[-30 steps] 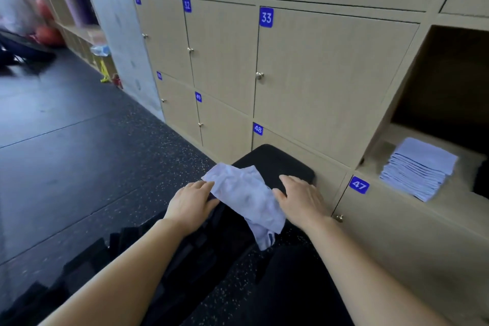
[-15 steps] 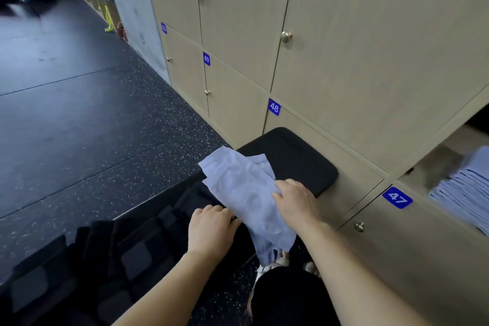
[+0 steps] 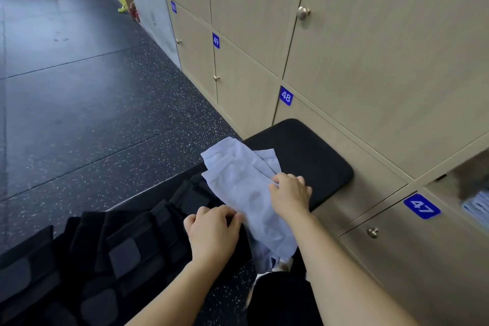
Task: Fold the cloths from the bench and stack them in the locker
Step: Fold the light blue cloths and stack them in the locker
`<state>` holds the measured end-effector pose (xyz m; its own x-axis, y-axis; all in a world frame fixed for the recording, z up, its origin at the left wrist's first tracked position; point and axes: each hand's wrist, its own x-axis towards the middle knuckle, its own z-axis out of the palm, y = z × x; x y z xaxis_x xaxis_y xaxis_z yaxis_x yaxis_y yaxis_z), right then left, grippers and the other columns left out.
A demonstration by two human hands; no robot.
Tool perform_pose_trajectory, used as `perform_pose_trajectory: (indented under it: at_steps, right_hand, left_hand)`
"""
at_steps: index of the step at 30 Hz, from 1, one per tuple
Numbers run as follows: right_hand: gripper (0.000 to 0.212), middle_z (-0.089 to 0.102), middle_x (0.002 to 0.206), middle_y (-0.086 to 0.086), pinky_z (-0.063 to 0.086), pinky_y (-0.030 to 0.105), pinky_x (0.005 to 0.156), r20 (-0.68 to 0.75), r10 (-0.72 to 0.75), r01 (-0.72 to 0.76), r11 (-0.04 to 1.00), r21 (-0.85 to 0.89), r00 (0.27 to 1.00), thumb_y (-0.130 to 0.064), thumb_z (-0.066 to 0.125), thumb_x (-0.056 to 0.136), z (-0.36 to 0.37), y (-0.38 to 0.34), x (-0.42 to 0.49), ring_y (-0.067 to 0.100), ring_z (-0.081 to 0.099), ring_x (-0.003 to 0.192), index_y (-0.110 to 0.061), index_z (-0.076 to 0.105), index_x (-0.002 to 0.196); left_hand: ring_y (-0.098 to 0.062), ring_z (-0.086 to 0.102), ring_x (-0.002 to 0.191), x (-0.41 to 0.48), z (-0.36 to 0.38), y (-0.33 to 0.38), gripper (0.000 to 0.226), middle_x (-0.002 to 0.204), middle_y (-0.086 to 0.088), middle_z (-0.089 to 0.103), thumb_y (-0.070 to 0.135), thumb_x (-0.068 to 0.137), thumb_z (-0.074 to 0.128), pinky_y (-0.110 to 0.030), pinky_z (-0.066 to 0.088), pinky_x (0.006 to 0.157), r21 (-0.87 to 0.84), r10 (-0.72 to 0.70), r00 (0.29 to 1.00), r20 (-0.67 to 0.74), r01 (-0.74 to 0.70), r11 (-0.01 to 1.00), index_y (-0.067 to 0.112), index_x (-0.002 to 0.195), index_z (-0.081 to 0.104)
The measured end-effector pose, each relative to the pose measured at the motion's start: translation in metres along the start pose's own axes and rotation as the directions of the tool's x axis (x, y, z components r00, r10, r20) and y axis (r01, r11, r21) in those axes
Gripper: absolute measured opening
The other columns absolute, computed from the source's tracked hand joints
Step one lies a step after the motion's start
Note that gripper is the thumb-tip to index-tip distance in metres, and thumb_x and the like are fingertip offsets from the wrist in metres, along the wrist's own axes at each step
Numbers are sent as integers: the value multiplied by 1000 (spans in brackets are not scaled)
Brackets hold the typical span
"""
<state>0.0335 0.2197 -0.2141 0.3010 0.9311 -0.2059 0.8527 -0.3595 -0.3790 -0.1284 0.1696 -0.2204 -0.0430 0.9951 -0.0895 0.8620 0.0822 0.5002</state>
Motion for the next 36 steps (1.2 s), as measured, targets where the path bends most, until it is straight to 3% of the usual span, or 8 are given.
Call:
perform_pose_trajectory:
  at_steps: [4,7,13,19,23,25,30,36]
  right_hand:
    - [15,64,102,-7,33,38,94,8,60,-60,963,262,998,-23,44,95,-22,-3,-5,22,45,110,-24,59,90]
    - [12,65,85,-12,44,43,95,-12,110,-86,840,536,994,-23,54,89,-47,-5,-19,21,56,99,-24,61,79]
    - [7,66,82,6,47,24,66,-71,110,11,474,881,991,-8,61,88,-98,-19,-59,14,57,77,-4,68,87]
    - [12,67,76,2,47,21,65,-294,86,236,407,882,952,-10,66,88,-148,-36,-95,13,57,73,-15,65,78]
    - [10,69,88,4,49,29,76,-426,67,362,419,833,902,-19,72,82,-192,-44,-117,14,61,80,-18,66,75]
    - [14,64,75,2,47,21,67,-454,44,409,364,837,890,-9,69,86,-215,-50,-128,9,56,68,-12,63,74]
    - [21,49,57,-3,38,12,50,-538,37,496,340,799,842,-6,68,86,-257,-58,-149,2,42,48,-4,55,70]
    - [24,57,66,1,47,35,68,-567,58,501,403,766,822,-15,70,85,-278,-55,-161,17,51,66,-11,56,67]
  left_hand:
    - [-9,59,86,3,-14,3,22,74,19,65,42,90,59,-33,34,93,-247,-35,999,-26,27,969,30,72,60]
    - [-9,62,71,5,-32,10,22,66,11,66,31,87,67,-37,48,82,-512,-92,995,-42,58,857,24,67,61]
    - [1,46,49,4,-84,40,17,59,11,59,18,89,66,-23,40,59,-752,-74,993,-93,-21,658,12,73,63]
    - [-15,59,72,-7,-140,66,10,83,-16,69,16,86,73,-39,50,77,-782,150,982,-116,-183,595,7,86,69]
    - [-22,65,84,-16,-182,88,21,94,-1,71,42,75,73,-42,51,84,-789,194,962,-191,-268,553,21,77,70]
    - [-19,66,89,-21,-202,100,23,98,4,72,41,79,72,-39,49,86,-813,257,948,-187,-297,501,18,79,70]
    - [-17,45,67,-33,-238,131,29,64,2,56,28,91,67,-33,38,67,-861,294,928,-228,-333,385,8,72,61]
    - [-14,51,64,-39,-257,154,26,58,9,57,28,90,70,-33,47,68,-883,300,928,-221,-321,343,12,72,61]
